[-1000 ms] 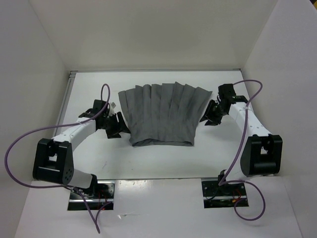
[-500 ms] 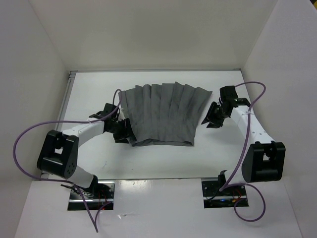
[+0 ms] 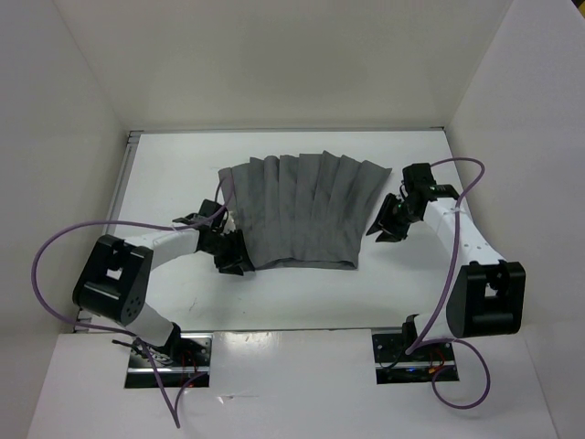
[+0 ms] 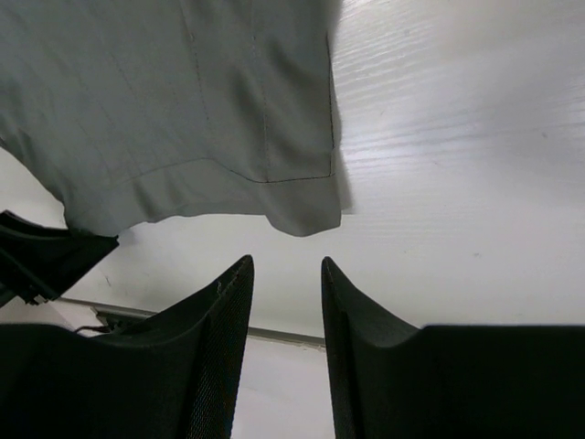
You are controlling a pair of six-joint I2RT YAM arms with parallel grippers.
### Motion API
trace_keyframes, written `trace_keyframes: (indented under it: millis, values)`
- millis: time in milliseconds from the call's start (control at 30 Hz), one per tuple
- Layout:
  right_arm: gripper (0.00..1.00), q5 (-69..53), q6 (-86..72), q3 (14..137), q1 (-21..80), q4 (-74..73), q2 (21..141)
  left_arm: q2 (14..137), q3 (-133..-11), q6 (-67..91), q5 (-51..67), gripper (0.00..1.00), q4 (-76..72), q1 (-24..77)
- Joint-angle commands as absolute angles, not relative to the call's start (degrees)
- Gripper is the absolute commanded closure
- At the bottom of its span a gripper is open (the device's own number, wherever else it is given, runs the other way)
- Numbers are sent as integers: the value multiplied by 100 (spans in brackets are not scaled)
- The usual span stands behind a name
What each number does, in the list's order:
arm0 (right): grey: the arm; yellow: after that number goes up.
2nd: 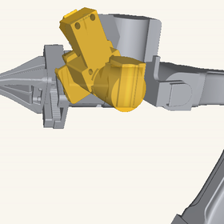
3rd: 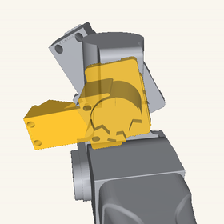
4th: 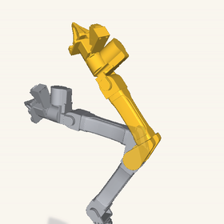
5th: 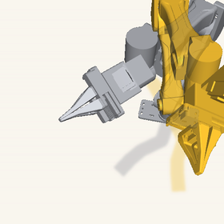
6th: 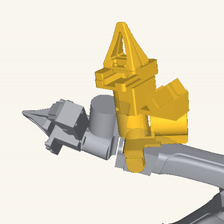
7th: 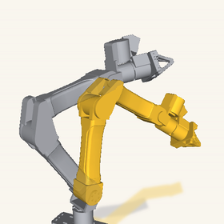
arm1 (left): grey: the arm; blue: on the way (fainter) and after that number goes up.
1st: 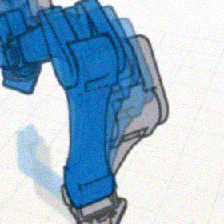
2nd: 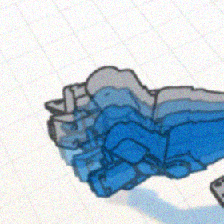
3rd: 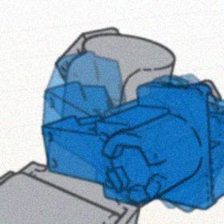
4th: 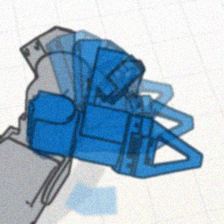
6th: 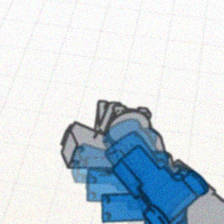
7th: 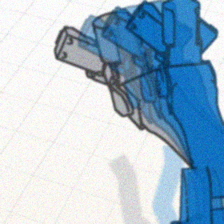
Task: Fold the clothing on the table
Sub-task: Fold the skirt
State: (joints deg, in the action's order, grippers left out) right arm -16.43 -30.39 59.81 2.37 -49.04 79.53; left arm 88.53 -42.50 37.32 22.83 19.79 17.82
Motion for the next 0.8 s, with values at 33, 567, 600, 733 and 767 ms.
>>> trace_keyframes:
  millis: [33, 567, 600, 733, 767]
  values:
    - [59, -1907, -3059, 5950, 334, -4860, 7822, 8922, -4455, 3875, 2030, 50, 1819, 1846]
    - [57, -2013, -2883, 6056, 334, -4808, 7998, 8453, -4887, 3876, 1706, 45, 2461, 1846]
    - [57, -2013, -2883, 6056, 334, -4808, 7998, 8516, -4835, 3876, 1653, 45, 2391, 1846]
    - [57, -1960, -2830, 6056, 334, -4808, 8051, 8692, -4772, 3823, 1416, 45, 2338, 1846]
    - [57, -1960, -2830, 6056, 334, -4808, 8051, 8762, -4712, 3823, 1415, 45, 2338, 1846]
